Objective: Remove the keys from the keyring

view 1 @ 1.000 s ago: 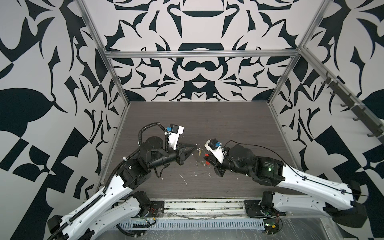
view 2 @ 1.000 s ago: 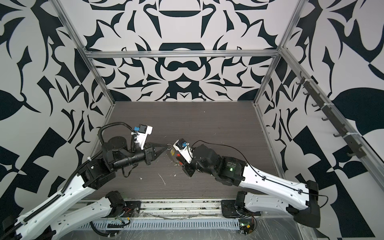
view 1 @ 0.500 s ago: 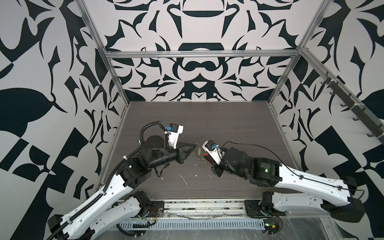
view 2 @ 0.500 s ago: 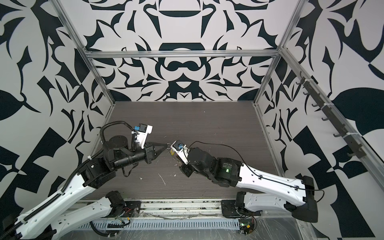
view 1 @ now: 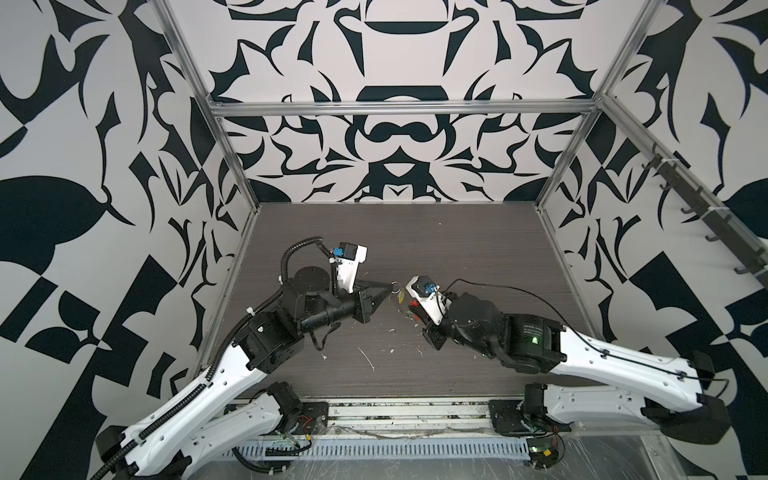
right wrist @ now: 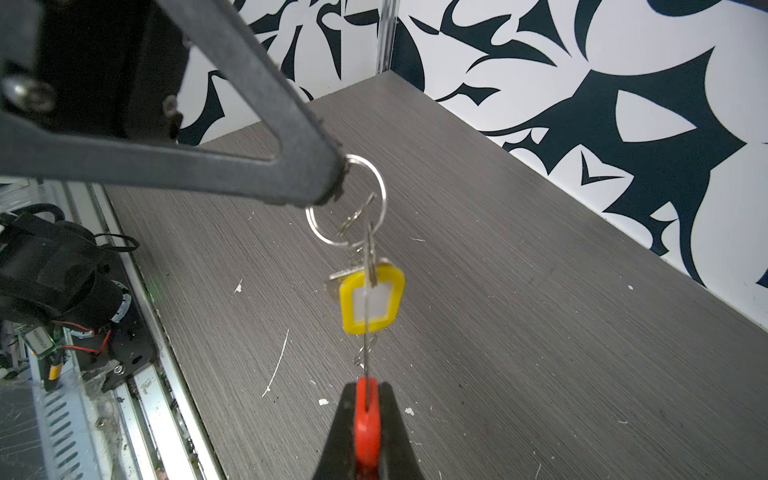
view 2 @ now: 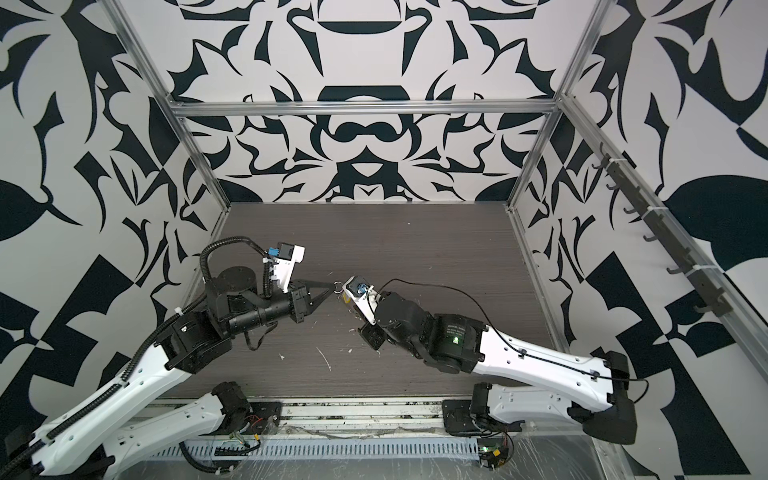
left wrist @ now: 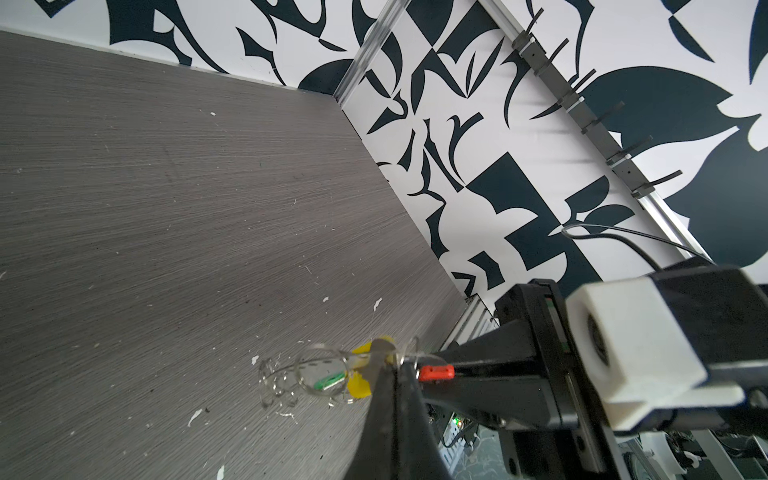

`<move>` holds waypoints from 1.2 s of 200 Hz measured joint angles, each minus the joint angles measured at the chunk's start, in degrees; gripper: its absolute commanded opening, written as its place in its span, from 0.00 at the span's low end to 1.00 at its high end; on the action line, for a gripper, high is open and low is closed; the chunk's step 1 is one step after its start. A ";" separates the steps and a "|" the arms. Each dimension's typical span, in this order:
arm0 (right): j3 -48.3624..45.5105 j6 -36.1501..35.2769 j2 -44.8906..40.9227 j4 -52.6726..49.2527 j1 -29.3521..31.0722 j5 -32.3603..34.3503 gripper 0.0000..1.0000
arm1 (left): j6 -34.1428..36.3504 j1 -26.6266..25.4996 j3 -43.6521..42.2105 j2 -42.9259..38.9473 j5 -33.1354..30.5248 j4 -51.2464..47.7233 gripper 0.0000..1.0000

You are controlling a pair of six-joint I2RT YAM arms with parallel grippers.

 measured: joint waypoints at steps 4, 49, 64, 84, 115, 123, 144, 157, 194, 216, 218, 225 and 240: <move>0.04 0.00 0.13 0.00 0.00 0.04 0.00 | -0.09 0.00 0.17 0.02 -0.15 -0.24 0.00; 0.90 -0.20 1.57 -0.04 0.09 0.74 0.00 | -0.59 0.00 1.55 0.76 -1.79 -2.40 0.00; 1.01 -0.22 1.88 -0.07 0.11 0.98 0.00 | -0.61 0.00 1.81 1.05 -2.21 -2.84 0.00; 1.05 -0.24 2.38 -0.26 0.22 1.36 0.00 | -0.63 0.00 2.25 1.46 -2.75 -3.82 0.00; 1.68 -0.68 3.08 -0.92 0.68 2.14 0.00 | -0.66 0.00 3.08 1.88 -3.17 -4.98 0.00; 1.81 -0.96 3.13 -0.92 0.87 2.38 0.00 | -0.66 0.00 3.23 1.90 -3.19 -5.01 0.00; 1.99 -1.95 3.28 -0.94 1.46 3.37 0.00 | -0.63 0.00 3.50 1.95 -3.15 -5.09 0.00; 2.01 -2.58 3.37 -0.96 1.88 4.09 0.00 | -0.63 0.00 3.52 2.08 -3.15 -5.11 0.00; 2.01 -4.83 3.96 -1.16 3.41 6.64 0.00 | -0.66 0.00 3.82 2.64 -2.71 -5.20 0.00; 2.10 -5.68 4.35 -1.09 4.31 7.98 0.00 | -0.61 -0.04 3.80 2.51 -2.40 -5.29 0.00; 2.10 -5.77 4.37 -1.07 4.39 8.11 0.00 | -0.61 -0.04 3.80 2.49 -2.36 -5.29 0.00; 2.10 -5.99 4.46 -0.96 4.61 8.35 0.00 | -0.57 -0.04 3.54 2.21 -2.25 -4.98 0.00; 2.10 -6.36 4.57 -0.79 5.11 8.55 0.00 | -0.15 -0.04 2.08 1.01 -1.88 -3.63 0.00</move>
